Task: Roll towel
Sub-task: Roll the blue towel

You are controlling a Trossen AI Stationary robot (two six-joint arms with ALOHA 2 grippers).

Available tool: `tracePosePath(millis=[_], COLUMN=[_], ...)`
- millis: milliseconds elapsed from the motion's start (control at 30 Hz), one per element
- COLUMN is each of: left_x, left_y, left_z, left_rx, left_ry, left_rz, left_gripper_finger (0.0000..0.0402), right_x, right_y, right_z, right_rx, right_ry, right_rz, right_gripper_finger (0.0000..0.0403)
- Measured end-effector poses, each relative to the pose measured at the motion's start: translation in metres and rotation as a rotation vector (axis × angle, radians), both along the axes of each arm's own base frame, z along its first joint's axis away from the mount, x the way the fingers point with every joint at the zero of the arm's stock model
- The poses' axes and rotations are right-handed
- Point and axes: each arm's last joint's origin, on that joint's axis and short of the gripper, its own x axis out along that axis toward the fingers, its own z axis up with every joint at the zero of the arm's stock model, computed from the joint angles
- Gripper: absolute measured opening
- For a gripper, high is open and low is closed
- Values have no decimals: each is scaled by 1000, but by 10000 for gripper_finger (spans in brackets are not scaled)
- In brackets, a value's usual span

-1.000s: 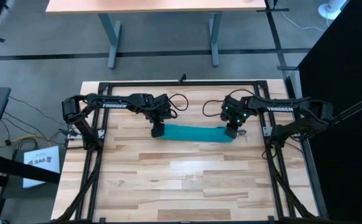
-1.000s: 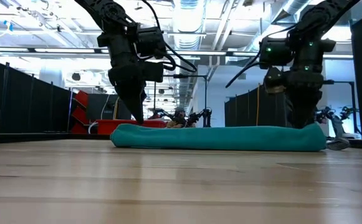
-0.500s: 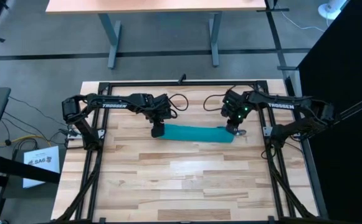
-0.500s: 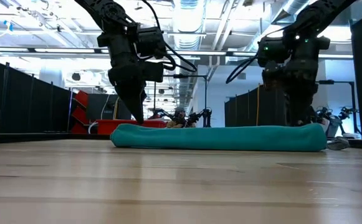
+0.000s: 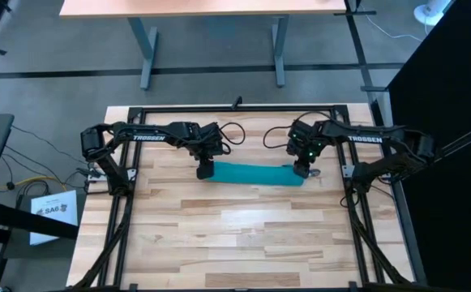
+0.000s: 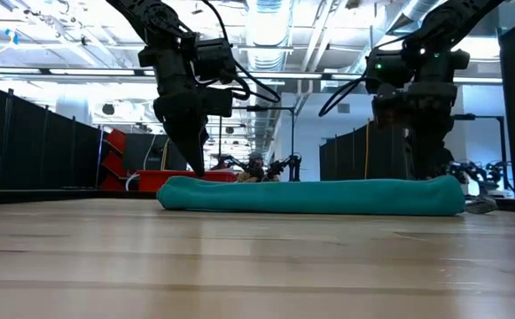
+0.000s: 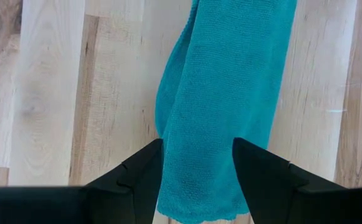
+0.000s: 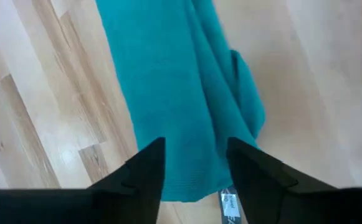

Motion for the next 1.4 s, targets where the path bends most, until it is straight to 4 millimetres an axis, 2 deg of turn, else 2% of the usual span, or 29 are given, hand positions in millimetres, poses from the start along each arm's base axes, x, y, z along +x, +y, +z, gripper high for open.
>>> tracePosePath(millis=[133,267,367,533,600,867,1133,1400], left_x=[0,0,0,0,0,0,0,0], left_y=[0,0,0,0,0,0,0,0], left_z=[0,0,0,0,0,0,-1,-1], left_rx=[3,4,4,4,5,6,10,10], left_ry=[0,-1,-1,-1,0,0,2,2], left_rz=[-8,-9,-9,-10,-12,-14,-27,-28], left_gripper_finger=[178,178,178,178,178,178,178,178], right_x=[4,6,7,7,7,-3,-10,-6], right_y=[3,2,1,1,1,-5,-23,-42], right_z=[-6,-11,-11,-11,-11,-1,6,-19], right_rx=[10,13,7,4,3,-1,-7,21], right_ry=[30,40,33,27,27,14,-3,69], right_rz=[33,35,36,41,42,-14,-97,-141], right_gripper_finger=[172,157,121,25,9,3,1,4])
